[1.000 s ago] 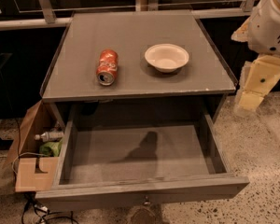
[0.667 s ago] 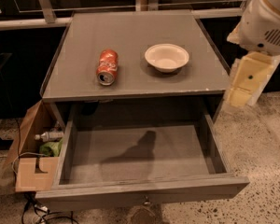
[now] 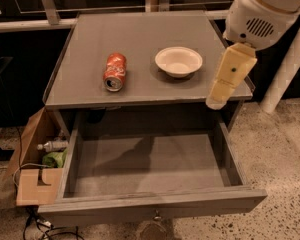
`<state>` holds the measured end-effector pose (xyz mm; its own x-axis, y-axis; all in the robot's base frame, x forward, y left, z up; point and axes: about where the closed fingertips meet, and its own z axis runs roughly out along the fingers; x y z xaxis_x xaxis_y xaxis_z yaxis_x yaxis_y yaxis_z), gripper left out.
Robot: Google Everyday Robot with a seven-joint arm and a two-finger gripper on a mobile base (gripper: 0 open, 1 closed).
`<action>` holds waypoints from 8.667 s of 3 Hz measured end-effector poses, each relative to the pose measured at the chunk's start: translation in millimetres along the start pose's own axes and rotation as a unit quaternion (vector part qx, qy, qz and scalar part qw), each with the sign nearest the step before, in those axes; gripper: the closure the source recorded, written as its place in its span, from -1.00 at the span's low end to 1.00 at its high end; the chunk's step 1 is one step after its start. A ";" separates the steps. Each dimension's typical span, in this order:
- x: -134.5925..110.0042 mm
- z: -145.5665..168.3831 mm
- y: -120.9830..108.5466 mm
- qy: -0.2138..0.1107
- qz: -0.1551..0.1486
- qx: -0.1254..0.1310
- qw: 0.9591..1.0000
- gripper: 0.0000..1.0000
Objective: Place coke can into top drawer
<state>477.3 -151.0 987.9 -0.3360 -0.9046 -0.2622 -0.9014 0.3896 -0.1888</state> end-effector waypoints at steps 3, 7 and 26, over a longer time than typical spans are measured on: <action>-61.5 10.5 -27.9 -0.095 -0.119 -0.021 0.988 -1.00; -133.8 56.2 -43.0 -0.075 -0.203 -0.044 0.975 -1.00; -260.1 220.4 -75.3 -0.095 -0.180 -0.091 0.975 1.00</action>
Offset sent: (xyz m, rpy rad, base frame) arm 0.0486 0.0529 0.0219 0.1916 -0.1106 0.3681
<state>692.7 93.1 861.7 0.0525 -0.9223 -0.3830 -0.9910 -0.0009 -0.1337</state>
